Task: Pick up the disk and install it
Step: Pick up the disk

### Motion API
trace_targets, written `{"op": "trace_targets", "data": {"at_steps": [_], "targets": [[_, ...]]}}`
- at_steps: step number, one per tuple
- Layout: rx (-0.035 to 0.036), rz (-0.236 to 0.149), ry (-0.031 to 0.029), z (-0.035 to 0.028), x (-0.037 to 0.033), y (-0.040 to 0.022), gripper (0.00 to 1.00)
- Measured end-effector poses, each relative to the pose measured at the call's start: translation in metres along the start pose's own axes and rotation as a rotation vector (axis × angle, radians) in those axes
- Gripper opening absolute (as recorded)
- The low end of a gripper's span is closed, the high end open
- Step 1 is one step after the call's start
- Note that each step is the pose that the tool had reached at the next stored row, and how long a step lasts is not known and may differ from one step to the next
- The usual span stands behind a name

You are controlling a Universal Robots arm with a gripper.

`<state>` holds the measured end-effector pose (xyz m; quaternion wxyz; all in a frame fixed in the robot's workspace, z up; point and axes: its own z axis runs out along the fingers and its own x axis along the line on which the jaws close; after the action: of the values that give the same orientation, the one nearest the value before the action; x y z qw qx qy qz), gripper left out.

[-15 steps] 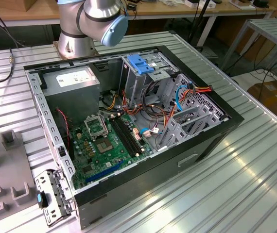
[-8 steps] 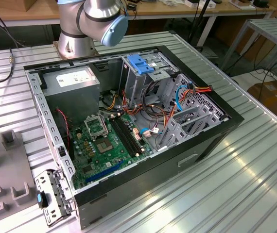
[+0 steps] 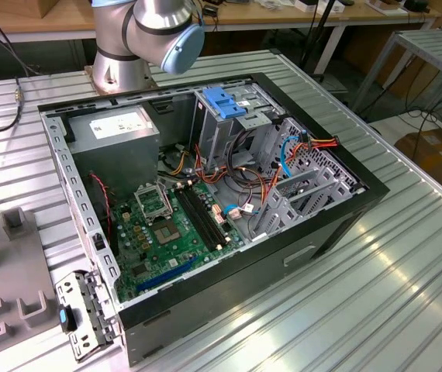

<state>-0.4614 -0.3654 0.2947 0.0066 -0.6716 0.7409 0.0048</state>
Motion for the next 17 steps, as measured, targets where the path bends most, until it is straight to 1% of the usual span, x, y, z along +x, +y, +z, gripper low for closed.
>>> {"op": "trace_targets", "data": {"at_steps": [2,3,10,16,17], "targets": [[0.0001,0.000,0.0004,0.0001,0.0000,0.0000,0.45],[0.0001,-0.001,0.0007,0.0001,0.0000,0.0000,0.39],[0.0003,-0.004,0.0031,0.0005,0.0000,0.0000,0.38],[0.0003,-0.005,0.0033,0.0006,0.0000,0.0000,0.38],[0.0002,-0.025,0.0036,0.0010,0.0013,-0.0001,0.37]]}}
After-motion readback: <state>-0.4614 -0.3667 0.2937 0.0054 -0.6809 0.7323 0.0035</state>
